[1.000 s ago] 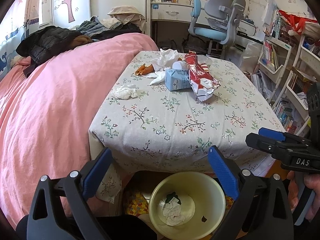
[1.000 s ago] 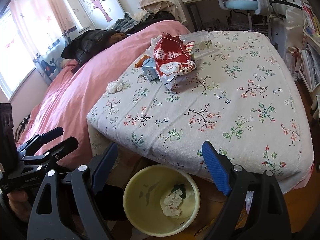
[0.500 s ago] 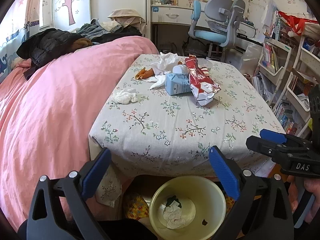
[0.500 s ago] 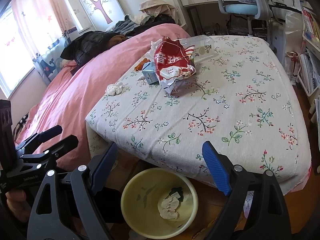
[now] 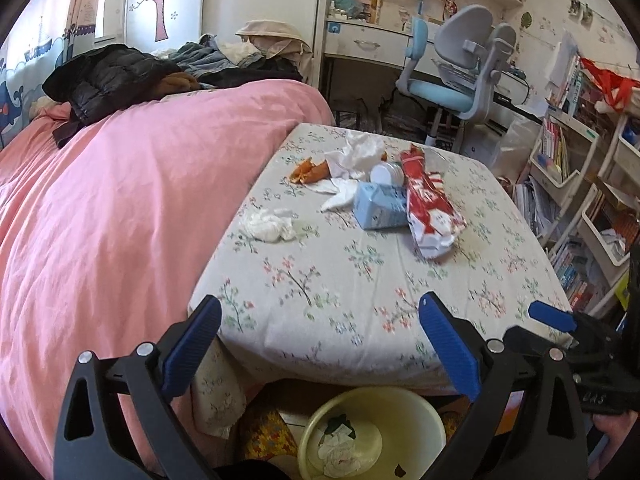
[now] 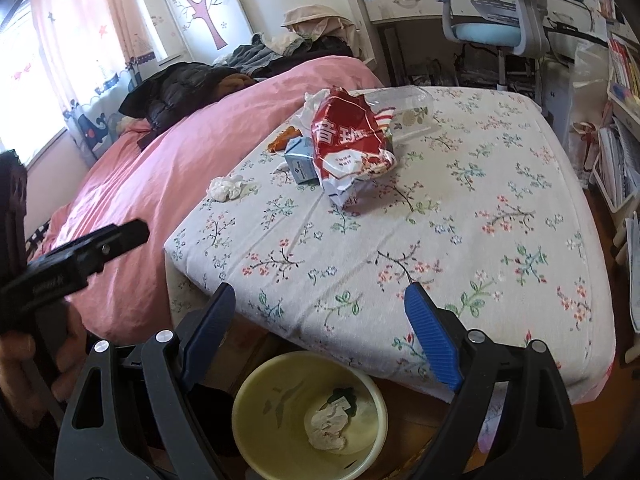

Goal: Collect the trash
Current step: 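Move the left gripper back toward the trash on the table, then grasp the white tissue with the left gripper while the right gripper grasps the red snack bag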

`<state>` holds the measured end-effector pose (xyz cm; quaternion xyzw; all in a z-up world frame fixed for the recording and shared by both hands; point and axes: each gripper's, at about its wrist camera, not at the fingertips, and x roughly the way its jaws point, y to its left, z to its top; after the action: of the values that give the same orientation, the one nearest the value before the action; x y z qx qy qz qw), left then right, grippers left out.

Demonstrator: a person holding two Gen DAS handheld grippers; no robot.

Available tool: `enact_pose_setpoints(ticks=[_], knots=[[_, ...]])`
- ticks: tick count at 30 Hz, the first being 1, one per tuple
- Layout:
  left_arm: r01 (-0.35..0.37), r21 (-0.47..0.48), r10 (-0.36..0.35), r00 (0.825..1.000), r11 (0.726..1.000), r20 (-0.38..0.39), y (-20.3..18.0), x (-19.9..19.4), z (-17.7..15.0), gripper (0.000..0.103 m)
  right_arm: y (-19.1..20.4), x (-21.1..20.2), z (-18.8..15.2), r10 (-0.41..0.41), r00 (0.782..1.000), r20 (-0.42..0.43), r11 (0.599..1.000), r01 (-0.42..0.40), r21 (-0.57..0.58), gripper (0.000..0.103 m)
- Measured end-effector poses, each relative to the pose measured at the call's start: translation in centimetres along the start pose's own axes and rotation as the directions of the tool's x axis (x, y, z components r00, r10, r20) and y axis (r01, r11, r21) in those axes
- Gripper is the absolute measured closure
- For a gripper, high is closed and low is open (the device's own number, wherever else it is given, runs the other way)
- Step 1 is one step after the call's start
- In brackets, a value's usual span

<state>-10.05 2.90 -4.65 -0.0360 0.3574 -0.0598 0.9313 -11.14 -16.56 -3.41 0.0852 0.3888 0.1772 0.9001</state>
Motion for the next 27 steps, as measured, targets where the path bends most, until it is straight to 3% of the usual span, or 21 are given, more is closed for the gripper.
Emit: enact_pose_setpoints(ticks=[11,16,27], knots=[[-0.038,-0.063,0.034,0.997,0.997,-0.075,3.3,3.8,3.4,0.008,0.2,1.9,5.1,-0.003,1.000,0.012,0.998,0.004,-0.063,0.020],[-0.089,-0.027,0.085,0.990,0.996,-0.114,3.8,6.1,4.5,0.008,0.0,4.9,7.2,-0.040,0.999,-0.025,0.994,0.037,-0.099,0.020],[-0.114,0.018,0.115,0.975,0.993,-0.191,4.1,11.0,6.2,0.008,-1.5,11.3,9.8,-0.085,0.993,-0.077,0.994,0.079,-0.076,0.020]])
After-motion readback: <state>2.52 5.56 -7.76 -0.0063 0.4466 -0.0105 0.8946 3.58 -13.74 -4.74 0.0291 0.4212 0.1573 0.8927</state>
